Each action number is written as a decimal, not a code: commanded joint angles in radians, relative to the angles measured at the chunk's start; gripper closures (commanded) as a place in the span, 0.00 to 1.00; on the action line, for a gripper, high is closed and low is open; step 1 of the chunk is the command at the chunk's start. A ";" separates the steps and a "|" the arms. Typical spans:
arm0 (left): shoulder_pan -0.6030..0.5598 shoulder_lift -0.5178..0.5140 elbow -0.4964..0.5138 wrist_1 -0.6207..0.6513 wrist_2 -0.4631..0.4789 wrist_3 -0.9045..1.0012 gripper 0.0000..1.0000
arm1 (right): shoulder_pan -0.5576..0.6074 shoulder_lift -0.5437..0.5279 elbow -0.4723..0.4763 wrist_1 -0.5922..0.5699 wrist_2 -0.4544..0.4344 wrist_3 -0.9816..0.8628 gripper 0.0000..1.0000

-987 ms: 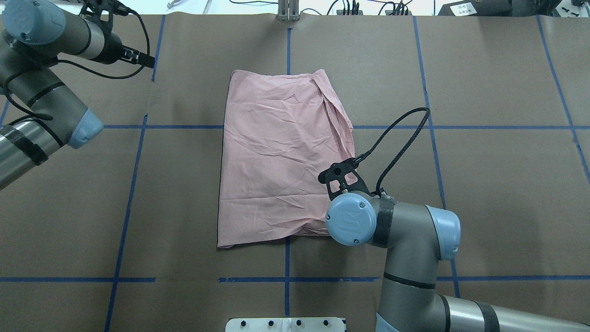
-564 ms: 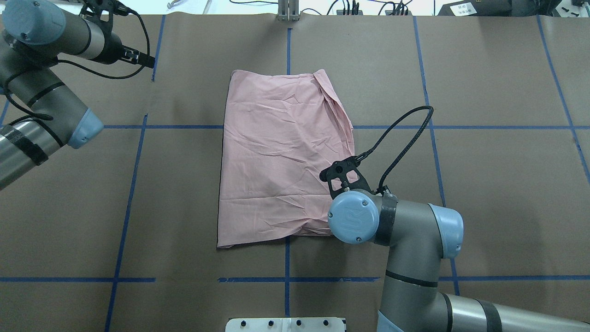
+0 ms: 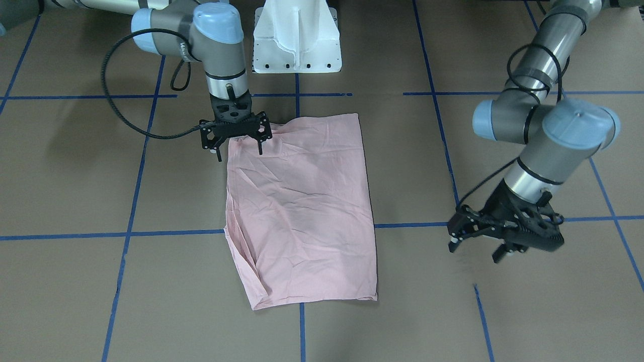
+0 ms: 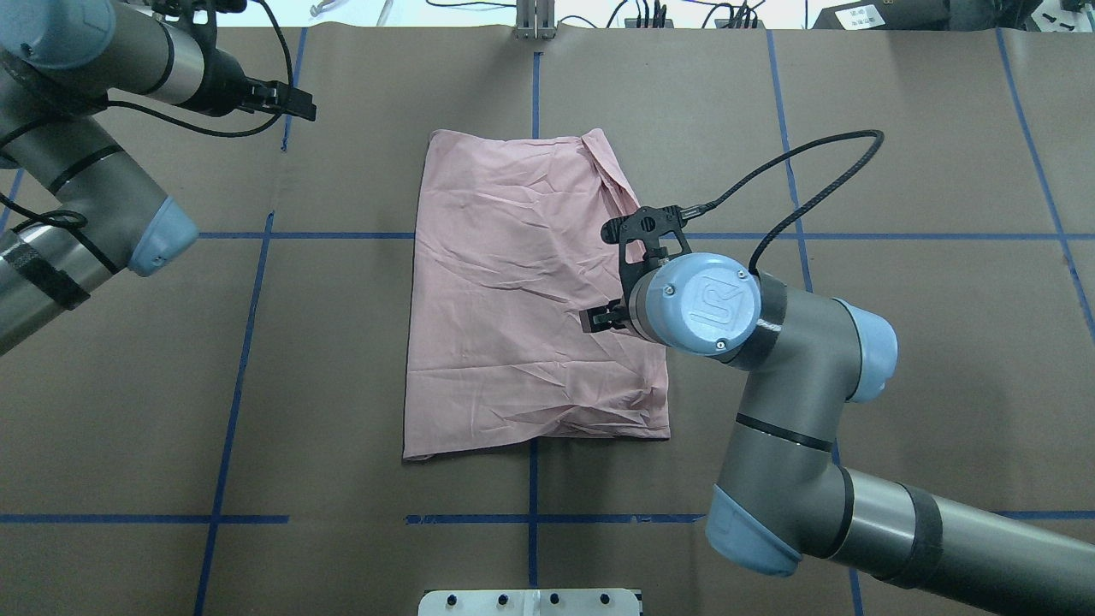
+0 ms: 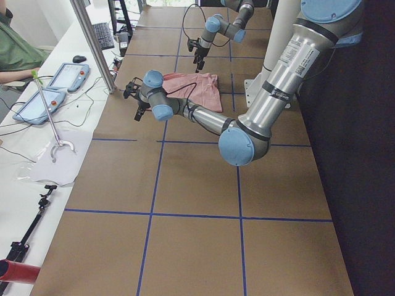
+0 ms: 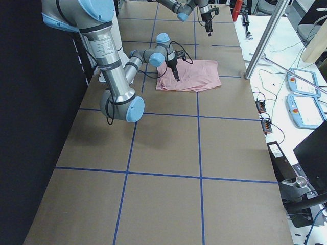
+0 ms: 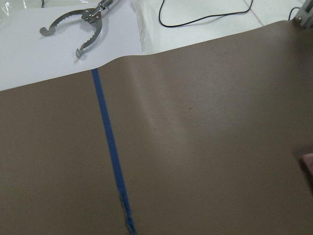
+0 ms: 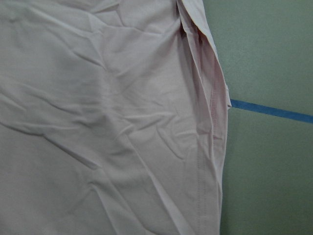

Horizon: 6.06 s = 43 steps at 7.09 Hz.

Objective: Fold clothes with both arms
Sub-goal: 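Lower both grippers to the shirt's edge nearest the robot, then close both grippers on the near edge corners, adjusting the right grip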

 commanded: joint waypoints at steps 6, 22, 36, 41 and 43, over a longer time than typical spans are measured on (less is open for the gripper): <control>0.607 0.184 -0.448 0.234 0.383 -0.698 0.34 | -0.167 -0.179 0.133 0.207 -0.211 0.658 0.17; 0.697 0.195 -0.433 0.313 0.383 -0.690 1.00 | -0.202 -0.182 0.127 0.207 -0.236 0.658 0.14; 0.692 0.181 -0.455 0.311 0.384 -0.689 1.00 | -0.283 0.008 -0.034 -0.157 -0.240 0.858 0.35; 0.692 0.180 -0.455 0.311 0.384 -0.689 1.00 | -0.276 0.012 -0.030 -0.157 -0.239 0.853 1.00; 0.692 0.180 -0.455 0.311 0.384 -0.689 1.00 | -0.274 0.014 -0.023 -0.175 -0.234 0.850 1.00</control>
